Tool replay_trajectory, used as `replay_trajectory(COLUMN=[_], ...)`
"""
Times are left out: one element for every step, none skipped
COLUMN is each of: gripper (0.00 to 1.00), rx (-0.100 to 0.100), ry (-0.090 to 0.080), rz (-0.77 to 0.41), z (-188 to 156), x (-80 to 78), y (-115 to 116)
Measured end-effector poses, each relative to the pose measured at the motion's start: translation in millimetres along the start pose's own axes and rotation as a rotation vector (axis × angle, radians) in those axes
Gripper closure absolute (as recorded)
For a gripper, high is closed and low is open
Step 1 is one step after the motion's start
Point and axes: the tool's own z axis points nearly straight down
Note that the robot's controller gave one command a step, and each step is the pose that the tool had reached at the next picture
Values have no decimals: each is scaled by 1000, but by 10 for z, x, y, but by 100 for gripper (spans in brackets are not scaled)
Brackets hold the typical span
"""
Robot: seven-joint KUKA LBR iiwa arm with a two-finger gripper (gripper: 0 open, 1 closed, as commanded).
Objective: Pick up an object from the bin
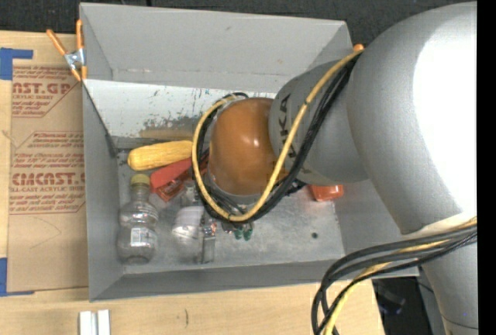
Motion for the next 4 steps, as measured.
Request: replay_trajectory(gripper=[100,100,100,100], rx=[-3,-3,-3,-2], ry=[2,2,5,7], rz=[200,200,200,201], z=[53,52,30,-86], x=[113,110,118,127], y=[39,38,36,36])
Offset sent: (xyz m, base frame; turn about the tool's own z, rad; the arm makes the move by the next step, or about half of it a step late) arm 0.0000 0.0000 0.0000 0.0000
